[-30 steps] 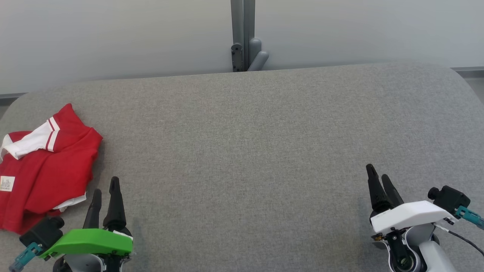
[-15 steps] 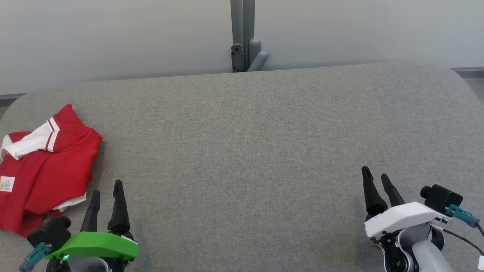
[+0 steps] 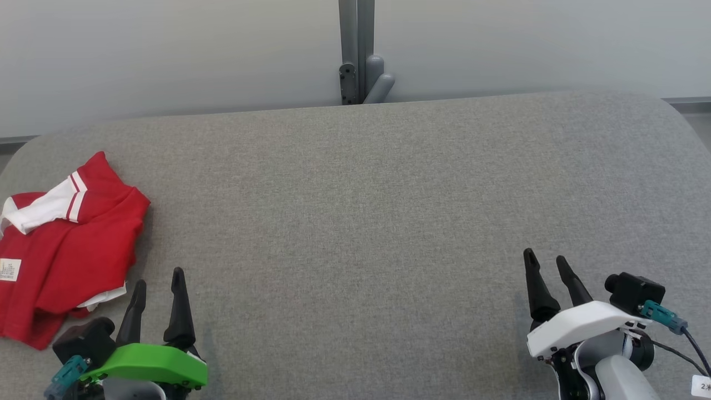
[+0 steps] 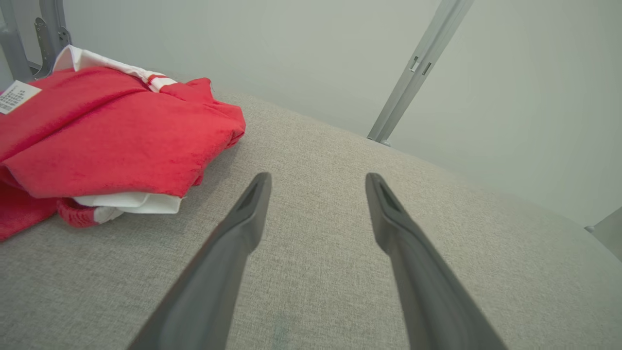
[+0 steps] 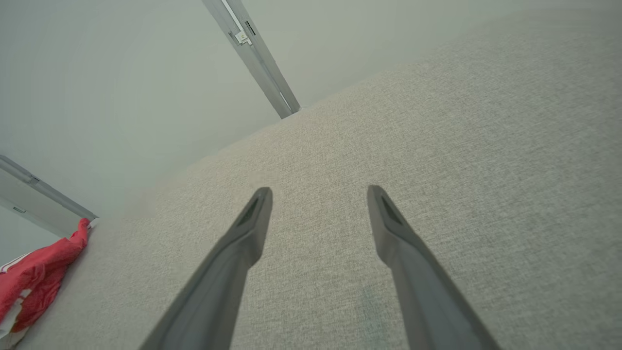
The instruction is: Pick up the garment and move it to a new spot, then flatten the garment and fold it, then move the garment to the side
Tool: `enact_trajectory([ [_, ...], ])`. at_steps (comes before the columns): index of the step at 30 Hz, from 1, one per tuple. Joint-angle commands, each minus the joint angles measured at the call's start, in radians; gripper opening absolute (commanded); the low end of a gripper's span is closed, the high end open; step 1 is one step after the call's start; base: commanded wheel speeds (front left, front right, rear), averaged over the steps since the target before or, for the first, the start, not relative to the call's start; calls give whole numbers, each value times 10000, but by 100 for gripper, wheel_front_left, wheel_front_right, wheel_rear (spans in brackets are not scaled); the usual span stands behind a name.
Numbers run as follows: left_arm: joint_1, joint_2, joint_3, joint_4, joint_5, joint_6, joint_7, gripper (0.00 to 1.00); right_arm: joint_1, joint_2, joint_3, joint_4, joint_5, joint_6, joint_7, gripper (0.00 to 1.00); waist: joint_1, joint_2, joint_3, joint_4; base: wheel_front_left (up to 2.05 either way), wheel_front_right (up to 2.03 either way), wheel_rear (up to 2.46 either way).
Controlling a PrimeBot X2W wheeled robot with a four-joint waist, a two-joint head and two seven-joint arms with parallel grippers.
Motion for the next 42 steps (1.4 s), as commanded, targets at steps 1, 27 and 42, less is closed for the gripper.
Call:
enact_trajectory([
  [1, 20, 59, -4, -10, 305, -36, -87, 100, -193, -55, 35, -15, -266, 4, -107, 100, 0, 0, 10, 1, 0, 0, 0],
  [27, 182, 76, -86, 181, 2733, -16, -700, 100, -351, -82, 279, 321, -2718, 5, -711, 100, 0, 0, 100, -65, 0, 0, 0],
  [42, 218, 84, -127, 95, 3784, 53, -946, 100, -399, -76, 290, 326, -3698, 6, -958, 100, 0, 0, 253, -51, 0, 0, 0],
])
